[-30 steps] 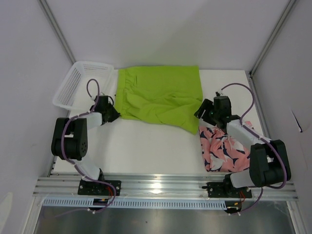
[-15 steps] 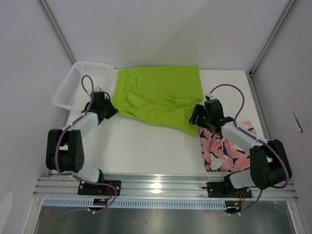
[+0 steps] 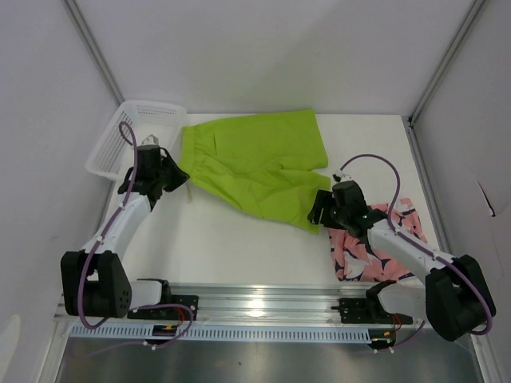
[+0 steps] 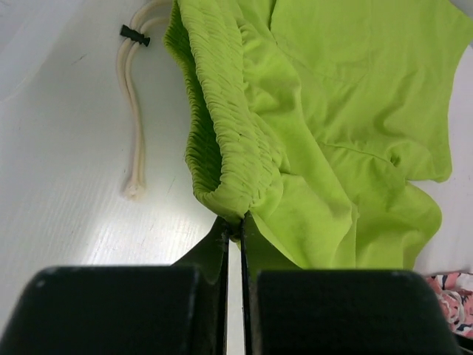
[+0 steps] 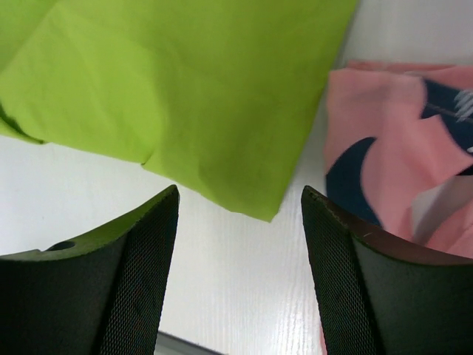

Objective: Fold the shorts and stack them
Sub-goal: Flatten the shorts out

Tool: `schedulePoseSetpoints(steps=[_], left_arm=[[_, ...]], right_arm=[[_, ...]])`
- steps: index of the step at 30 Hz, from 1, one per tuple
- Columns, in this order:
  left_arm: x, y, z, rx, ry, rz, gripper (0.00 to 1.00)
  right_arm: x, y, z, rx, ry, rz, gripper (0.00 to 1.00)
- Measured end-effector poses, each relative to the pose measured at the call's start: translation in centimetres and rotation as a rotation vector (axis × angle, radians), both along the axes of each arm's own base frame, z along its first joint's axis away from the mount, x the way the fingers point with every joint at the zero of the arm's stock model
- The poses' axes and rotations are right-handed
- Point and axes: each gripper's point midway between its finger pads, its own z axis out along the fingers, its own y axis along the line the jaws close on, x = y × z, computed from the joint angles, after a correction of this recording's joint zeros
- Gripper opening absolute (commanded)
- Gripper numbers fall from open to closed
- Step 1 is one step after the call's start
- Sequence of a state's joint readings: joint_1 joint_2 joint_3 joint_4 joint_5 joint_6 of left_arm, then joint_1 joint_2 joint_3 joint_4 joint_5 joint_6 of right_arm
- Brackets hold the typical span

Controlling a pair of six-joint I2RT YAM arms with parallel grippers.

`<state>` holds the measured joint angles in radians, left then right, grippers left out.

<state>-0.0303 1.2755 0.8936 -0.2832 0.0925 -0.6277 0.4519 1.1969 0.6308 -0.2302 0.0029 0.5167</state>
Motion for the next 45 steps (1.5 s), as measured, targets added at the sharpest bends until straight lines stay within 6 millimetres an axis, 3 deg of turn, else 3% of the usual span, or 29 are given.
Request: schedulePoseSetpoints(steps=[5,14,15,16,19,22,32,42,45], left_arm=[[-0.4,-0.2,1.2,-0.01,-0.008,-0.012,0.0],[-0.7,-0.3,1.5,-0.02,0.008,-0.02,0.0],[-0.6,-0.3,1.7,-0.022,0.006,-0.02,0.0],[-0.5,-0.3,2.0,-0.023,0.002,-0.024,0.0],[-0.2,-0.3,3.1,-0.022,-0.011,-0.029,0.0],[-0.1,-0.2,4.1,-0.011,-0.018,-0.04,0.0],[-2.2,1.5,3.1,0.09,0.063,-0.014,0.0],[-2.8,3.0,2.0,0.162,0.127,0.024,0.0],[-2.9,3.3,1.6,0.175,0.141,0.034,0.11]], right_arm=[[-1.3,1.4,-0.7,-0.001,0.009,0.047,0.67],[-1.8,1.7,-3.7,-0.061,0.07,0.051,0.61],[-1.9,1.8,-3.8,-0.065,0.073,0.055,0.56],[-2.0,2.0,-3.9,-0.065,0.074,0.06,0.39],[-2.1,2.5,-3.7,-0.051,0.07,0.063,0.12],[-2.3,2.7,-3.0,-0.025,0.068,0.059,0.05],[-1.6,3.9,4.7,0.11,0.044,0.092,0.0],[-2.8,2.3,3.8,0.141,0.182,0.095,0.02],[-3.1,2.4,2.7,0.131,0.221,0.115,0.05]])
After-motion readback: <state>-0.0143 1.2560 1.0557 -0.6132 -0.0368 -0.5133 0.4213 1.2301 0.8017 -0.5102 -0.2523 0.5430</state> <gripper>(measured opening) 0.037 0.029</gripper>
